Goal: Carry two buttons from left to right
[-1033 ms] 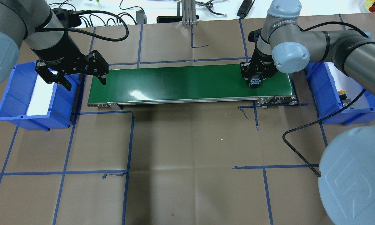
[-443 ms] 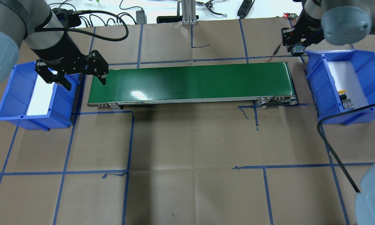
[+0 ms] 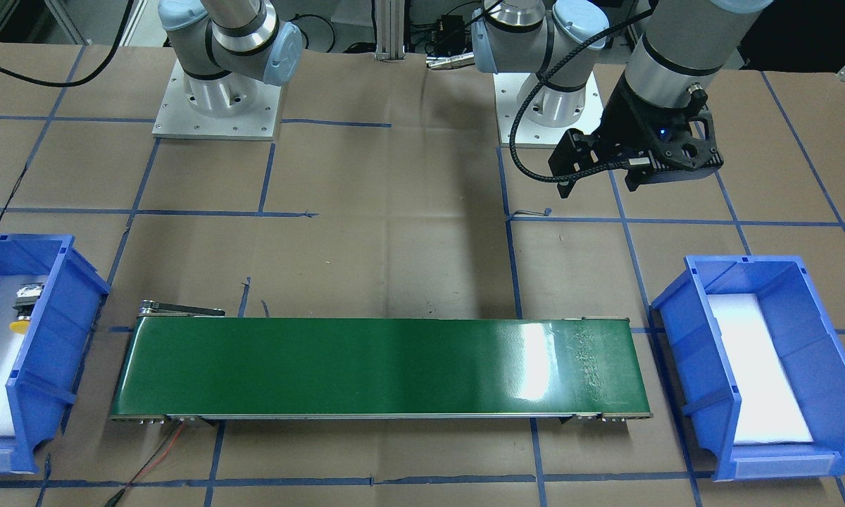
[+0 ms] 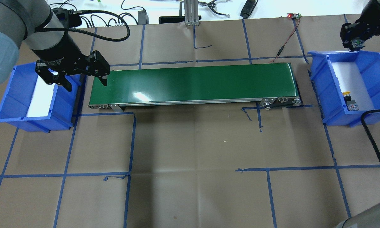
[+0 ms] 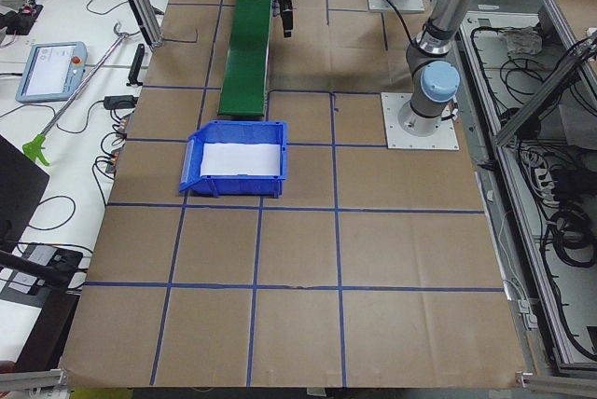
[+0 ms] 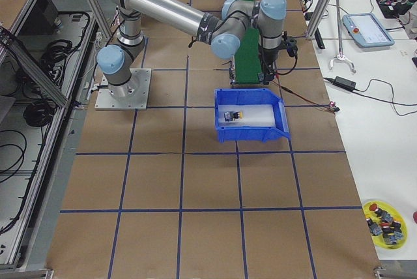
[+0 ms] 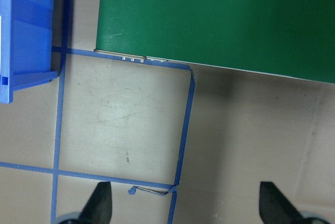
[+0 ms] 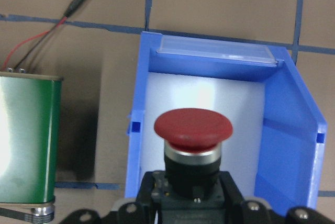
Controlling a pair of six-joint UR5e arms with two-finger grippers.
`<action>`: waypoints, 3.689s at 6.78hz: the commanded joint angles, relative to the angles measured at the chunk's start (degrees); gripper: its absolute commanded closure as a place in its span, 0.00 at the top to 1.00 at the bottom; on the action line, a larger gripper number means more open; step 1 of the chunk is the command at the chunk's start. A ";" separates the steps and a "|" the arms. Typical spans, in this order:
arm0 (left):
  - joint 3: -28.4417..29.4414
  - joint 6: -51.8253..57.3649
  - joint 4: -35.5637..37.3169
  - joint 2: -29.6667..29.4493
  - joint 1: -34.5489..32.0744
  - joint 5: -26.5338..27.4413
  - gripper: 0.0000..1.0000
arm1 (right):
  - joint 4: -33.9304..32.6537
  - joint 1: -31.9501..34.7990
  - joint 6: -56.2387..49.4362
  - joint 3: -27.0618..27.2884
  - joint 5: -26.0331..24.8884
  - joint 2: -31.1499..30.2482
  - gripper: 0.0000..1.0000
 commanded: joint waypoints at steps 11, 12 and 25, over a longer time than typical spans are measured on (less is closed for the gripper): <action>0.09 0.00 0.09 0.00 0.01 0.00 1.00 | -11.65 -5.13 -5.19 7.99 6.70 10.00 0.99; 0.00 0.00 0.09 0.00 0.01 0.00 1.00 | -11.22 -5.04 -5.28 7.91 6.74 9.48 1.00; 0.00 0.00 0.17 -0.09 0.01 0.00 1.00 | 19.37 26.40 37.84 4.21 1.55 -17.68 1.00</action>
